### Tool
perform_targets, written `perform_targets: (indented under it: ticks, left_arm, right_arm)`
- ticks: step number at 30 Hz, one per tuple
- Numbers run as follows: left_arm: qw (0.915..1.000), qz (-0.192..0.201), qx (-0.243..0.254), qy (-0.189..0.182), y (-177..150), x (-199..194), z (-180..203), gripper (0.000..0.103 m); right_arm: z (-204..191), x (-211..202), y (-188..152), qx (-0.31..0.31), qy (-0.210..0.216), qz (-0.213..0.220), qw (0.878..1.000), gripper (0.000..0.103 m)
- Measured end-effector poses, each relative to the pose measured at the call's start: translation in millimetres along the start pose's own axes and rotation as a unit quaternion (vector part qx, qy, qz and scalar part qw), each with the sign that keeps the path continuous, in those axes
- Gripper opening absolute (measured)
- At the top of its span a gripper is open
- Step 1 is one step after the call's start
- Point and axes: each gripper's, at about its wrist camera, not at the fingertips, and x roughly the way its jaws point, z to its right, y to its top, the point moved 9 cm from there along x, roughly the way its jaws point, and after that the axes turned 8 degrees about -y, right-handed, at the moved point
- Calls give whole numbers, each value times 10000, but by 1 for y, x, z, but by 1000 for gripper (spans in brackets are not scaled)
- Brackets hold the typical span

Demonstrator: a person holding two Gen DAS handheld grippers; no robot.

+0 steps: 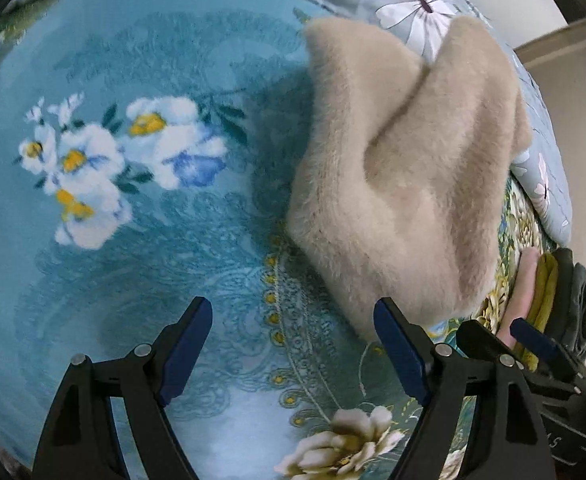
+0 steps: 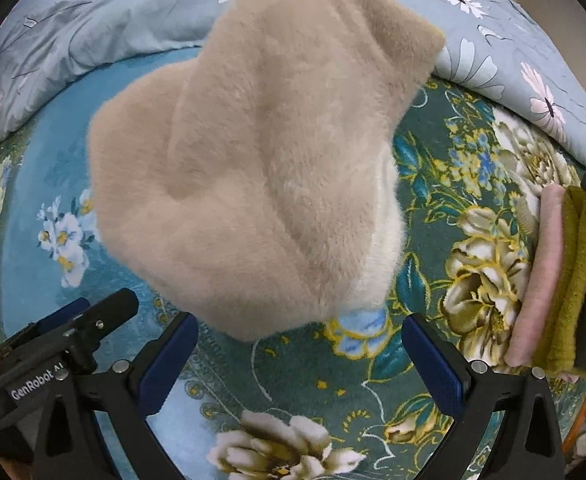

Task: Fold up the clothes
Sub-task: 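Reach both grippers toward the bunched beige fuzzy sweater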

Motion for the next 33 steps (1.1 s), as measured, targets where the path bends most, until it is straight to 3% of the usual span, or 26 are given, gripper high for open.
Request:
perform_targets:
  ticks: [12,21,29,33]
  left_arm:
    - [9993,-237,-262,-82,12,24,4,80]
    - [9974,-271,-547,-393,32,35,15,79]
    - [9912,-210,-928,-921,47,31,29,76]
    - [9917,-255,-834,-945,65,41,43,76]
  right_arm:
    - [-8,15,6,-39,75,-165,9998,103]
    - [-5,19,3,14,42,-229,9997,103]
    - [17,5,-8,223,27,-273,9994,103]
    - [41,8,-20,141,-43,-171,9997,103]
